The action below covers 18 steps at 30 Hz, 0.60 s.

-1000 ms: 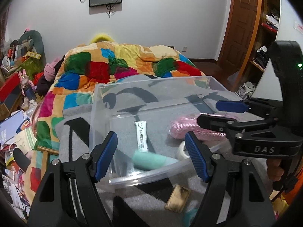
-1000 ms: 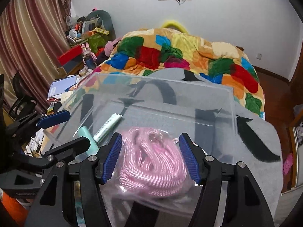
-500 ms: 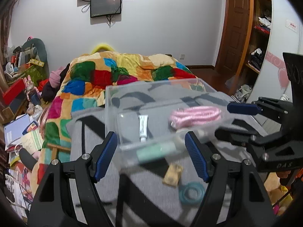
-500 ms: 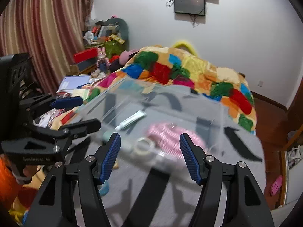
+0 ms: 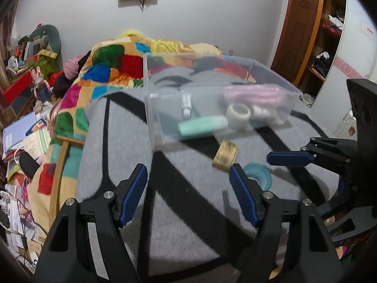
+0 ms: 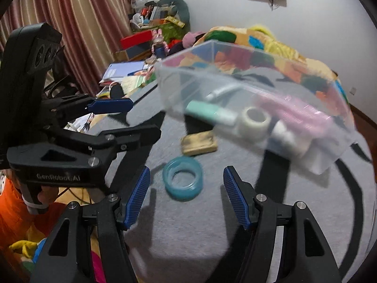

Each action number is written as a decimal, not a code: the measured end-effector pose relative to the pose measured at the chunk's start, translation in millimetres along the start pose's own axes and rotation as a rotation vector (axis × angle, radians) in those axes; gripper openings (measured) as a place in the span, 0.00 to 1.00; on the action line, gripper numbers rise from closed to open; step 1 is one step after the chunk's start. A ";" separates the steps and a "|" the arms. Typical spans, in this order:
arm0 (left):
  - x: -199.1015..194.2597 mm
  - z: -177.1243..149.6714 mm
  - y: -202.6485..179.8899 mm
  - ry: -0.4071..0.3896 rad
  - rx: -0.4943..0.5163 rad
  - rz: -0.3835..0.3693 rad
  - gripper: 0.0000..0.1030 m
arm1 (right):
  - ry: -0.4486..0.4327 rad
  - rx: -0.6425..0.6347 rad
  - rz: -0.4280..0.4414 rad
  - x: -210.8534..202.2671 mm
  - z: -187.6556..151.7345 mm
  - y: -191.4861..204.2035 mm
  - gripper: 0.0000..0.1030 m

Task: Organize objects
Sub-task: 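Grasp the tan block with the left tool while the right tool grasps the blue tape roll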

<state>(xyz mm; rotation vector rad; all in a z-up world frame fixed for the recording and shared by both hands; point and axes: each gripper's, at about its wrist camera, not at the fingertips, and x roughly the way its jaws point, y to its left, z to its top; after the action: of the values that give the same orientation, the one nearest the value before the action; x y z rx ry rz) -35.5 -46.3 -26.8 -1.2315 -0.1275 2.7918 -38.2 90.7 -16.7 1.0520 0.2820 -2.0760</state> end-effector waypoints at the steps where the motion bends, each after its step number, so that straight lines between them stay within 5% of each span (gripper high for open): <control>1: 1.4 -1.3 -0.9 0.006 0.001 -0.005 0.63 | 0.003 -0.003 0.001 2.8 -3.0 2.5 0.50; 3: 5.4 -2.2 -2.9 0.019 0.003 -0.022 0.61 | 0.021 0.000 0.007 9.0 -5.7 2.1 0.35; 18: 49.9 17.2 -46.7 0.088 0.112 -0.062 0.44 | -0.038 0.073 -0.085 -18.0 -15.3 -35.8 0.35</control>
<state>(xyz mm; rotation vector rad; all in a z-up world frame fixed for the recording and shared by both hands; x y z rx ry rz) -79.5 5.0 -46.6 -1.2974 -0.0027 2.6477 -48.8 132.3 -17.7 1.0589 0.2367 -2.1947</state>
